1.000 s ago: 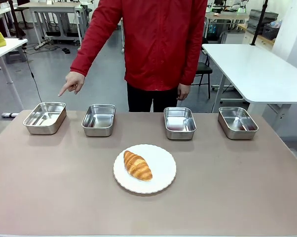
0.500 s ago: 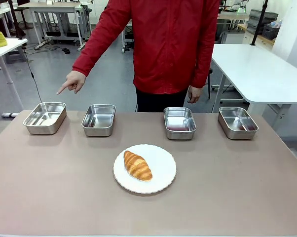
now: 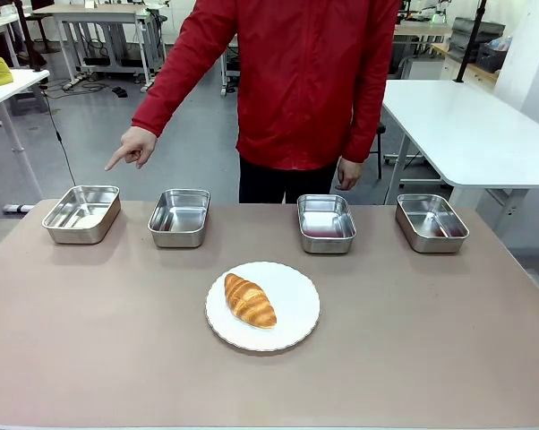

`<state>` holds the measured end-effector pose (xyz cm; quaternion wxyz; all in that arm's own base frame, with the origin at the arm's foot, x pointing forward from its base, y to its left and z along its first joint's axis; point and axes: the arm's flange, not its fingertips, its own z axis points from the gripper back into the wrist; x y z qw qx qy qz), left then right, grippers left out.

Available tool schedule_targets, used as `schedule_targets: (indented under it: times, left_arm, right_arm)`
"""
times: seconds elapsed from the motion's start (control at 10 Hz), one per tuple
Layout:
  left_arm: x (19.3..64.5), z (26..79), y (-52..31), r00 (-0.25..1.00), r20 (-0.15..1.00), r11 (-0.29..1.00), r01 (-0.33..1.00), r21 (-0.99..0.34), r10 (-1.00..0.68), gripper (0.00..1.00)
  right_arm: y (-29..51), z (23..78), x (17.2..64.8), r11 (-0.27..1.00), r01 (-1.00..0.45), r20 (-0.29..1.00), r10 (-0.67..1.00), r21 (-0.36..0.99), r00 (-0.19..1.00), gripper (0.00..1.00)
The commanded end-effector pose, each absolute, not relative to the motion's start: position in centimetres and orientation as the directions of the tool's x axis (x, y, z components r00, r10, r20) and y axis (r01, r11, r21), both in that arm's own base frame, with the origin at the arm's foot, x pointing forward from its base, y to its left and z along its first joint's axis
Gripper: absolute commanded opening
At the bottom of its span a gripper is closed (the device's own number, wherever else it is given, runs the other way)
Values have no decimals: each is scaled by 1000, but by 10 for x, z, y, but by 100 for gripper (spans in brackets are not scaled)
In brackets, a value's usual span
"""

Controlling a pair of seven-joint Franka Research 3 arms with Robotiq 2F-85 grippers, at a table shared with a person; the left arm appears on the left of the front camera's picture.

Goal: Place the bread in the container.
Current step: Place the Butter Roll into the Airtight Container indicated by the human.

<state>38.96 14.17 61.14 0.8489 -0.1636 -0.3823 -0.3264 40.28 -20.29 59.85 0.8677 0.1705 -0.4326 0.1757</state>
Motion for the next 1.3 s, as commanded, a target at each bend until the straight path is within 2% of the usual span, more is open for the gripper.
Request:
schedule_targets:
  times: [0.0,0.4,0.7,0.8,0.9,1.0,1.2]
  left_arm:
    - [390,617,108,578,721,772,629,-95,-383,100]
    - [396,598,-5,729,609,829,523,-201,-312,100]
    - [369,560,-97,807,478,865,473,-169,-348,100]
    - [361,553,-113,823,474,874,444,-195,-312,100]
    - [360,548,-118,864,423,887,397,-237,-274,100]
    - [372,553,-109,806,479,855,482,-190,-347,100]
    - [372,553,-109,806,479,855,482,-190,-347,100]
  right_arm:
    - [-202,600,403,879,-455,815,157,142,558,100]
    - [-202,600,403,879,-455,815,157,142,558,100]
    - [-202,600,403,879,-455,815,157,142,558,100]
    - [-202,600,403,879,-455,815,157,142,558,100]
    - [-202,600,403,879,-455,815,157,142,558,100]
    - [-202,600,403,879,-455,815,157,142,558,100]
    - [-202,600,403,879,-455,815,157,142,558,100]
